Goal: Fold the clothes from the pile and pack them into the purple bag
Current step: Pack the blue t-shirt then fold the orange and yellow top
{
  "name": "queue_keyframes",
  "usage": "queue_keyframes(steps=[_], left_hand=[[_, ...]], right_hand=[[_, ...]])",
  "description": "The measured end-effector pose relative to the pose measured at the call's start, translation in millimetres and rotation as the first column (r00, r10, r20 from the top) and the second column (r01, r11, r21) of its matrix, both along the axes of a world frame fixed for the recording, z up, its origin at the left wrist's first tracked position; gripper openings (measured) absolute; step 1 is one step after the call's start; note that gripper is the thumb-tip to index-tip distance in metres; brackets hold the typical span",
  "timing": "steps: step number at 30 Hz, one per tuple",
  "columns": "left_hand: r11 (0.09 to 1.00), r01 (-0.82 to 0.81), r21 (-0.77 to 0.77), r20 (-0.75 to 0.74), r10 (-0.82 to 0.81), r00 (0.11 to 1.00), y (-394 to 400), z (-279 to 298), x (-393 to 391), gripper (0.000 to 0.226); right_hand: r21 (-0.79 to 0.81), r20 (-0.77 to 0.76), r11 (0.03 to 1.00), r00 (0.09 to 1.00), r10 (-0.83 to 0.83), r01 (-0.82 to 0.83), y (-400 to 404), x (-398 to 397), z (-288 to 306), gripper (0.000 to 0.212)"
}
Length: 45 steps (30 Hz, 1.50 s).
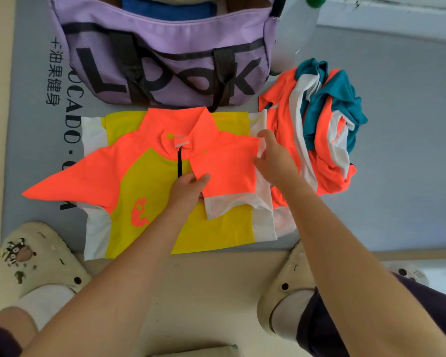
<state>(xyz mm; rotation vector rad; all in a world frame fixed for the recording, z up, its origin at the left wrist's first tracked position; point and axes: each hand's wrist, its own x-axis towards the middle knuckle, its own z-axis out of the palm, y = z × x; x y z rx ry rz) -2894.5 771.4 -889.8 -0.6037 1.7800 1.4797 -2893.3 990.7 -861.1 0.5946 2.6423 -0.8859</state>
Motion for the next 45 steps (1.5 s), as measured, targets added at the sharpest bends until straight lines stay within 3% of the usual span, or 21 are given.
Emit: queue_keyframes(steps=[4,8,12,17,21,23,25,31,35,39,42,45], left_hand=[[0.993,0.058,-0.105,-0.018,-0.060,0.998,1,-5,7,0.016],[0.971,0.063,-0.232,-0.136,-0.097,0.986,0,-3,10,0.014],[0.961,0.147,-0.233,-0.020,-0.156,0.988,-3,-1,20,0.018],[0.944,0.209,-0.254,-0.006,-0.217,0.976,-13,-3,29,0.026],[0.929,0.293,-0.228,0.084,-0.281,0.956,-22,-3,25,0.020],[0.930,0.301,-0.209,0.106,-0.285,0.953,-22,-5,21,0.019],[0.939,0.289,-0.188,0.120,-0.270,0.955,-22,-5,19,0.016],[0.941,0.296,-0.167,0.146,-0.273,0.951,-23,-8,18,0.013],[0.883,0.396,-0.253,0.046,-0.398,0.916,-34,-2,12,0.035],[0.810,0.253,-0.529,-0.193,-0.405,0.894,-77,12,-9,0.047],[0.766,0.098,-0.635,-0.313,-0.371,0.874,-125,20,-27,0.031],[0.700,0.064,-0.712,-0.309,-0.393,0.866,-169,21,-46,0.020]], right_hand=[[-0.097,0.118,0.991,0.989,-0.084,0.095,-8,52,-1,0.022],[-0.127,0.301,0.988,0.953,-0.043,0.085,-11,94,-6,0.022],[-0.074,0.367,0.989,0.926,-0.093,0.128,-12,115,-5,0.032],[0.043,0.442,0.997,0.894,-0.074,0.062,-5,132,-5,0.014],[-0.023,0.507,0.995,0.859,-0.075,0.100,2,130,-4,0.029],[-0.081,0.467,0.975,0.872,-0.146,0.207,1,125,-4,0.041],[-0.123,0.393,0.941,0.886,-0.245,0.315,-3,122,-5,0.038],[-0.020,0.368,0.959,0.894,-0.254,0.281,-4,123,-7,0.031],[0.015,0.252,0.935,0.904,-0.346,0.354,-16,112,1,0.049],[-0.070,0.149,0.978,0.972,-0.184,0.196,-62,73,2,0.045],[-0.158,0.133,0.986,0.991,-0.035,0.056,-111,39,-1,0.043],[-0.186,0.162,0.982,0.987,0.022,0.008,-153,13,-6,0.045]])
